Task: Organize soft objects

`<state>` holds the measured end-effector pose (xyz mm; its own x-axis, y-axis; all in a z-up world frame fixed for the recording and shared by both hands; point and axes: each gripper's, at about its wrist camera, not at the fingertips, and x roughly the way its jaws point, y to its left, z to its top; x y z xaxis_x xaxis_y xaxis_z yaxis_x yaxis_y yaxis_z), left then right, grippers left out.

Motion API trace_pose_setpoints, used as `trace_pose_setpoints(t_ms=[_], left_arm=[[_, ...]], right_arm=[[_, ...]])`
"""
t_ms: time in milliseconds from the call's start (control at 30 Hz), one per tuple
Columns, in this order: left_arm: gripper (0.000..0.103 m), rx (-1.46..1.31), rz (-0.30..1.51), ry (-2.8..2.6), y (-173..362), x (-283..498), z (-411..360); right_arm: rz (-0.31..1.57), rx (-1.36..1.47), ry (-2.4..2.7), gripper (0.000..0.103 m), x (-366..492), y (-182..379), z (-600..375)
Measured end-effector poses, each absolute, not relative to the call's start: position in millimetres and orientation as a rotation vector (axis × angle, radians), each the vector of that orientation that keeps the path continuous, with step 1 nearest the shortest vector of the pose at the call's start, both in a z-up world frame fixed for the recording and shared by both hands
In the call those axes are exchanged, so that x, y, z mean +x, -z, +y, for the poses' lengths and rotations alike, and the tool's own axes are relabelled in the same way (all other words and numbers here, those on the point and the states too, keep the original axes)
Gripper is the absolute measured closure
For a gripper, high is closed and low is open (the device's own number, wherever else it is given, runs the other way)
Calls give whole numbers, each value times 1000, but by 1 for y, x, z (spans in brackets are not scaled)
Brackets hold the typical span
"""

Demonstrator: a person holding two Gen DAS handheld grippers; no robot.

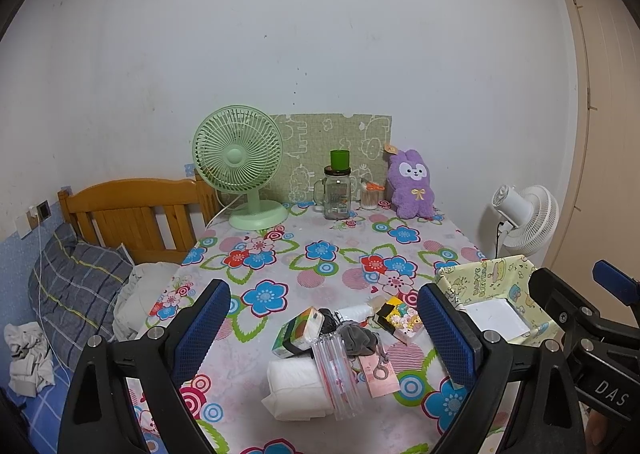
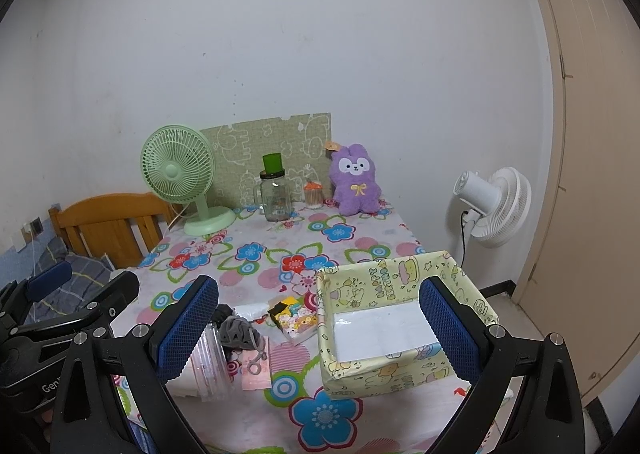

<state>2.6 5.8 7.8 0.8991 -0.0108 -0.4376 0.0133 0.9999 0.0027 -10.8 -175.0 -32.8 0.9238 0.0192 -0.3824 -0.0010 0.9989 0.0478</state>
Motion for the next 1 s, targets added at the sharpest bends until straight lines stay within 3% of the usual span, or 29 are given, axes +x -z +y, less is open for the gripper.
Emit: trace_pose_setpoints(t_ms=[1000], left_arm=[[7,14,446,7,-5,2,5]], right_arm=[[406,49,-2,1,-10,34,-176]])
